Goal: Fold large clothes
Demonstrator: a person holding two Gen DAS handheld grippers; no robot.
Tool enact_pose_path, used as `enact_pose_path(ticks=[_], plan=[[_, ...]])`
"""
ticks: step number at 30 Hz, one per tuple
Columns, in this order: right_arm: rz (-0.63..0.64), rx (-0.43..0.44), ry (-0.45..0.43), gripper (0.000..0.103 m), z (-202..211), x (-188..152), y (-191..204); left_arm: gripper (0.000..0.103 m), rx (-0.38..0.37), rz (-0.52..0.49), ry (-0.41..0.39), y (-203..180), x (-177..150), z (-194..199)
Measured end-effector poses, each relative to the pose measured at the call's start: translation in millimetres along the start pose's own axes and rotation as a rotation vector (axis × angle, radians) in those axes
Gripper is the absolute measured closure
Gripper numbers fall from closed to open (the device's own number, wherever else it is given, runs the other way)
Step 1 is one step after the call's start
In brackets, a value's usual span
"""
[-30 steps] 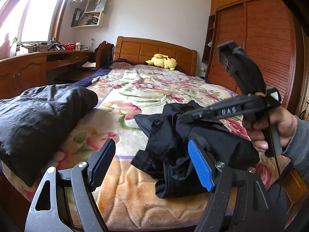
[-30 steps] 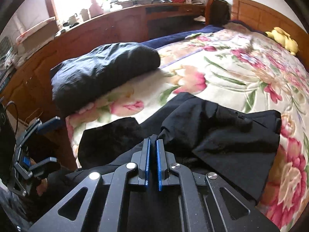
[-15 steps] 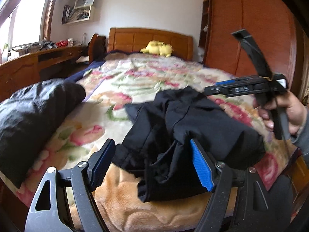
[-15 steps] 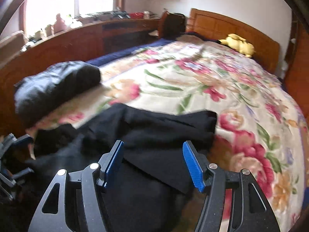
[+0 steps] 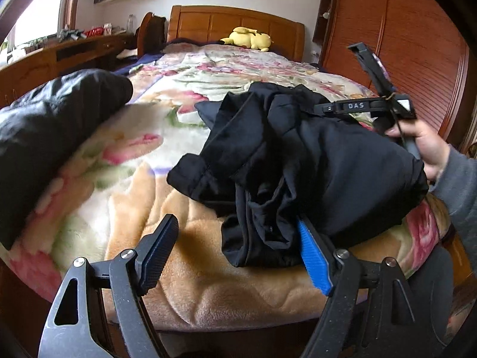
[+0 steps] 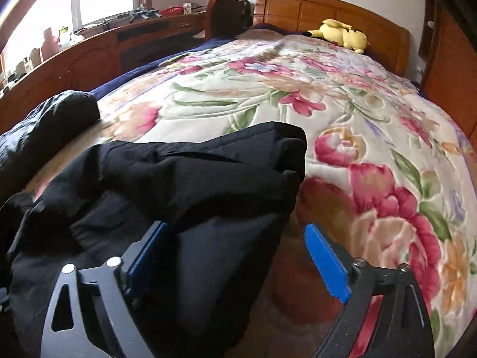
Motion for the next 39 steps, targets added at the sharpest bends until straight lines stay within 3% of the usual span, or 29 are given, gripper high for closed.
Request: enact_pose_path(ticks=[6, 11, 13, 16, 18, 23, 34, 39], plan=[[-0.049, 0.062, 0.005, 0.002, -16, -4, -12, 0.024, 0.0, 0.0, -0.004, -2, 0, -1], [-0.137, 0.183, 0.03, 0.002, -34, -11, -30, 0.04, -0.05, 0.01, 0.007, -4, 0, -1], [-0.149, 0.207, 0.031, 0.002, -38, -13, -33, 0.053, -0.081, 0.014, 0.015, -7, 0, 0], [-0.137, 0.225, 0.034, 0.004, -42, -13, -32, 0.059, -0.099, 0.019, 0.019, -8, 0, 1], [-0.135, 0.259, 0.035, 0.01, -43, -13, -31, 0.062, -0.104, 0.019, 0.02, -9, 0, 1], [-0.123, 0.265, 0.043, 0.017, -43, -13, -28, 0.064, -0.109, 0.021, 0.021, -10, 1, 1], [-0.118, 0.262, 0.047, 0.02, -43, -12, -26, 0.064, -0.112, 0.017, 0.014, -7, 2, 0], [-0.099, 0.276, 0.026, 0.031, -39, -14, -23, 0.076, -0.111, -0.021, -0.002, -13, 1, 3]])
Point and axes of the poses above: each gripper's, at about its wrist camera, not at the fingertips, and z roughly against the way its jaws point, y to its left, x to its top, the point moved 1 cm from there along -z, roughly the way its jaws point, and after that the axes turned 11 degrees about z, right-handed, at the moved point
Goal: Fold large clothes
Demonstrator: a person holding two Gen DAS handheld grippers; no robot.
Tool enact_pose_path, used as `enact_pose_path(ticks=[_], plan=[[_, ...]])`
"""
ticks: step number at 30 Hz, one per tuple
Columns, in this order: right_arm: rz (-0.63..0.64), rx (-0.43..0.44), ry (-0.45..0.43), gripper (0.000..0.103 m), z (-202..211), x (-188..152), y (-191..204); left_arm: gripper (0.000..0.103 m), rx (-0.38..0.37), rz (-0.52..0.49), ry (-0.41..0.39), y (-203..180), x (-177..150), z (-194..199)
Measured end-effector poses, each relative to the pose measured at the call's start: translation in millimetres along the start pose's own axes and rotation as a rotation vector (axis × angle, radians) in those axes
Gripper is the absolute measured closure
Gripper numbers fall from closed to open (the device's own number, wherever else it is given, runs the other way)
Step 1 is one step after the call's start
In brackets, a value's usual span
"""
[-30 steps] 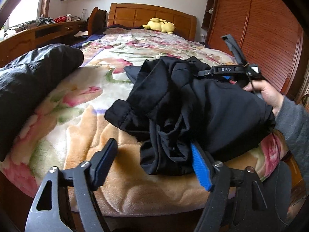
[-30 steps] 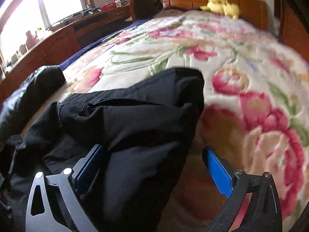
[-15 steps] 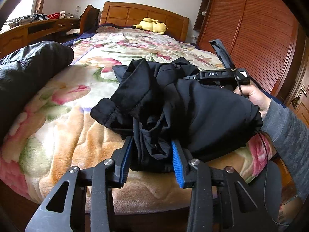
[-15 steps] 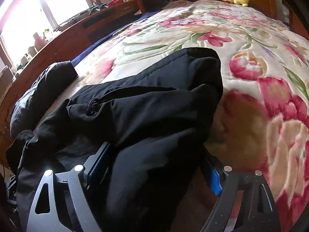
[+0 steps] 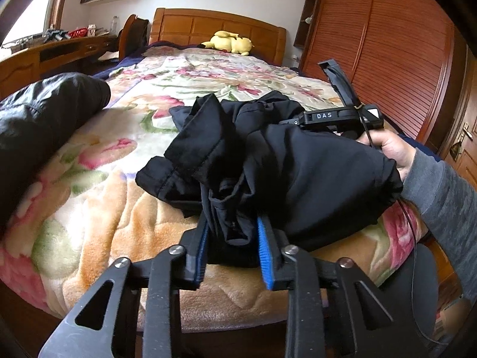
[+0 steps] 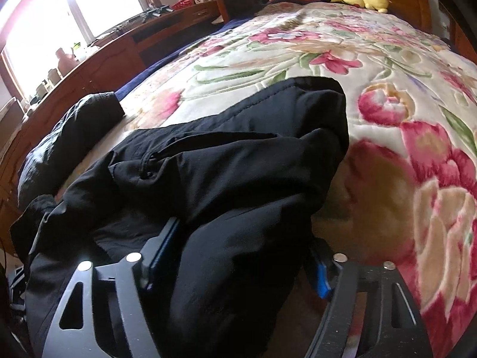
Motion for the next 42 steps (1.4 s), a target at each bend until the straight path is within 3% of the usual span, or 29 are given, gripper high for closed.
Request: enact_pose_path(ticks=[3, 5, 8, 13, 20, 26, 31, 36, 42], plan=[[0.019, 0.006, -0.017, 0.044, 5, -2, 0, 0.083, -0.001, -0.008, -0.015, 0, 2, 3], [0.029, 0.002, -0.032, 0.06, 11, -4, 2, 0.086, -0.004, -0.022, -0.035, -3, 3, 7], [0.052, -0.023, -0.08, 0.07, 26, -3, 9, 0.09, -0.008, -0.05, -0.066, -8, 8, 16], [0.098, -0.086, -0.158, 0.075, 57, 2, 37, 0.093, -0.014, -0.069, -0.155, -6, 28, 39], [0.127, -0.099, -0.261, 0.075, 96, 34, 68, 0.093, 0.001, -0.112, -0.244, 21, 68, 75], [0.19, -0.084, -0.324, 0.075, 99, 83, 119, 0.093, 0.112, -0.163, -0.327, 65, 105, 111], [0.252, -0.038, -0.357, 0.075, 78, 131, 178, 0.093, 0.24, -0.155, -0.38, 127, 132, 140], [0.267, 0.039, -0.374, 0.075, 34, 176, 238, 0.093, 0.387, -0.112, -0.383, 198, 147, 160], [0.3, 0.128, -0.332, 0.073, -42, 191, 302, 0.093, 0.549, 0.046, -0.352, 304, 148, 167]])
Point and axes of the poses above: each gripper's, at about its wrist camera, not at the fingertips, and z roughly against the way its jaws point, y to its left, x to its top, the point moved 1 cm from there along -z, roughly the way its jaws point, and after that the axes turned 11 degrees about z, right-handed, at the moved point
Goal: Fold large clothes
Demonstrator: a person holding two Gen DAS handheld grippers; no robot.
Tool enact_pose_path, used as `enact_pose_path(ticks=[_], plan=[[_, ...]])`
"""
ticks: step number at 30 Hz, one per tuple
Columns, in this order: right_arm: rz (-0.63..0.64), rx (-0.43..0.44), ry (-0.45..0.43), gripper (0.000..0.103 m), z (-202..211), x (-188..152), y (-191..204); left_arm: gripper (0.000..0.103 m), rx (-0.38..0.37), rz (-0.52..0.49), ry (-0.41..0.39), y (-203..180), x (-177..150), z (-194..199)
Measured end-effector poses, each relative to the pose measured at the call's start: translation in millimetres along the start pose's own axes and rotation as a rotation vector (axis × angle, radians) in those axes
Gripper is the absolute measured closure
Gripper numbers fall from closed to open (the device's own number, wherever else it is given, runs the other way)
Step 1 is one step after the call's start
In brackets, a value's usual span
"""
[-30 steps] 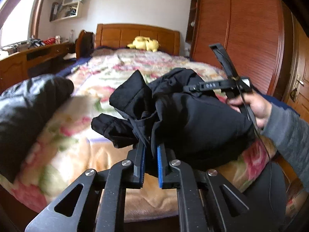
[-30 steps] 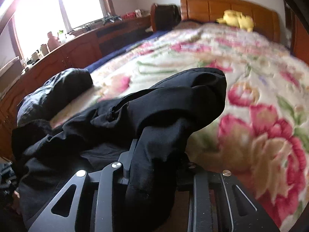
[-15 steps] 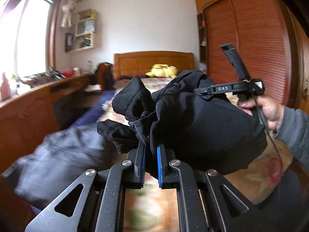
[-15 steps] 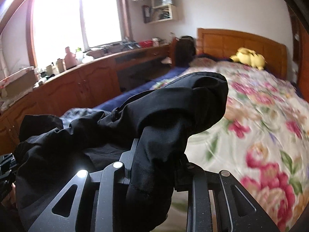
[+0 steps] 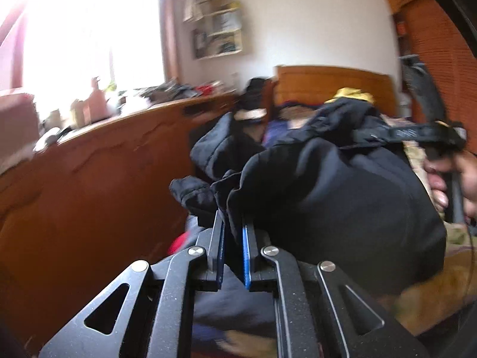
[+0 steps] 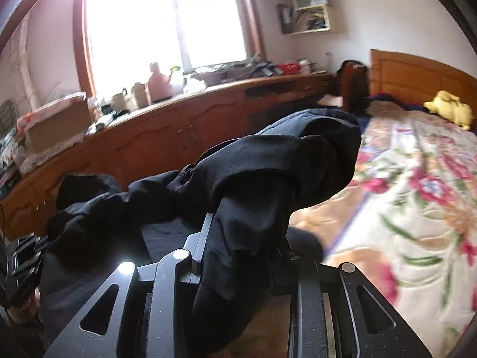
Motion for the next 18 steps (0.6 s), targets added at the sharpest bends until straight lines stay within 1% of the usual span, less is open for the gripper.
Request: enact_pose_path(ticks=[2, 4, 6, 8, 9, 10, 11, 12, 13, 15, 18], plan=[[0.01, -0.001, 0.093, 0.067, -29, -10, 11, 0.093, 0.019, 0.021, 0.028, 13, -7, -13], [0.028, -0.021, 0.142, 0.06, -44, -19, 12, 0.093, 0.025, 0.025, 0.052, 19, -15, -26], [0.035, -0.021, 0.149, 0.053, -45, -26, 7, 0.092, 0.022, 0.028, 0.049, 20, -19, -30], [0.015, -0.032, 0.142, 0.032, -42, -26, -4, 0.092, 0.038, 0.021, 0.045, 16, -21, -32], [0.015, -0.061, 0.131, 0.027, -37, -24, -9, 0.092, 0.043, 0.02, 0.044, 16, -23, -34], [0.019, -0.09, 0.115, 0.021, -31, -24, -14, 0.092, 0.041, 0.021, 0.047, 17, -23, -33], [0.019, -0.106, 0.104, 0.017, -25, -19, -13, 0.092, 0.039, 0.023, 0.048, 19, -30, -26], [0.02, -0.118, 0.098, 0.017, -18, -18, -12, 0.092, 0.038, 0.026, 0.047, 18, -30, -26], [0.031, -0.122, 0.098, 0.017, -12, -18, -3, 0.092, 0.041, 0.033, 0.046, 19, -32, -24], [0.081, -0.113, 0.082, 0.017, -5, -18, 9, 0.091, 0.046, 0.038, 0.05, 20, -36, -19], [0.136, -0.014, 0.034, 0.017, 8, -25, 37, 0.091, 0.07, 0.024, 0.063, 17, -43, -19]])
Point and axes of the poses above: each gripper's, at about its wrist camera, not at the fingertips, and z roughly against the way its jaws point, y to its left, x to its top, the point moved 1 cm from there along -z, roughly the way its jaws point, and after that the axes turned 11 degrees about z, right-handed, at the moved point
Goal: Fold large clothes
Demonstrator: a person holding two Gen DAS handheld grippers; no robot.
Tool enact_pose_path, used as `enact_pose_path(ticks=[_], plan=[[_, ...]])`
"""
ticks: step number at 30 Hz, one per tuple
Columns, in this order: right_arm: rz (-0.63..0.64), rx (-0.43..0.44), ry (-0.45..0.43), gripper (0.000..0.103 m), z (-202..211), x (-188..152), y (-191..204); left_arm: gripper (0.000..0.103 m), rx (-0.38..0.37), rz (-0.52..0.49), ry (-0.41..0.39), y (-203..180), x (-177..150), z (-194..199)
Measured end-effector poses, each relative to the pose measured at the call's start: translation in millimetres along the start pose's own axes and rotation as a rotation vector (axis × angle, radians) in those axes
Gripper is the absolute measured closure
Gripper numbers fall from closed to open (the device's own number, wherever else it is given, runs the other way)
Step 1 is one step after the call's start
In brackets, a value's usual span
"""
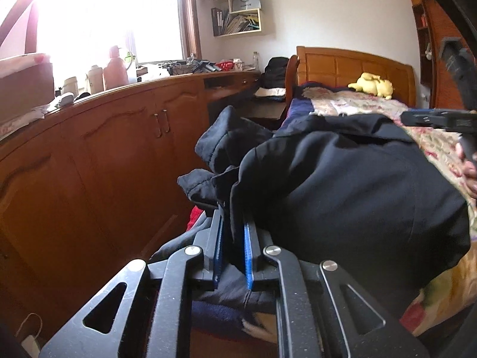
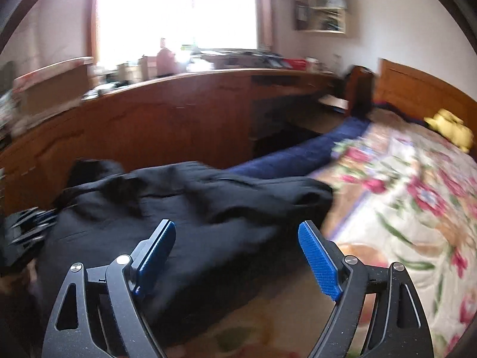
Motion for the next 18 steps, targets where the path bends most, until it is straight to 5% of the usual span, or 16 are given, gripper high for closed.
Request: enact_pose_path(ticks=[4, 7, 11, 18], plan=[[0.069, 0.099, -0.012, 0.017, 1, -7, 40, 0.091, 0.006, 0.016, 0.02, 3, -8, -2], [0.117, 0.084, 0.017, 0.017, -17, -20, 58, 0.091, 0.012, 0.028, 0.028, 3, -13, 1], [0.024, 0.158, 0.053, 0.017, -43, -36, 49, 0.089, 0.008, 0.051, 0.042, 6, -13, 6], [0.02, 0.093, 0.021, 0.017, -12, -23, 50, 0.063, 0.004, 0.054, -0.003, 5, -9, 40]])
Point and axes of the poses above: each gripper's, at about its wrist camera, not at the fingertips, and z roughly against the way its jaws point, y to its left, x to its top, the point moved 1 cm from there along -z, roughly the way its jaws point, and after that the axes turned 11 degrees about z, right-handed, at the moved point
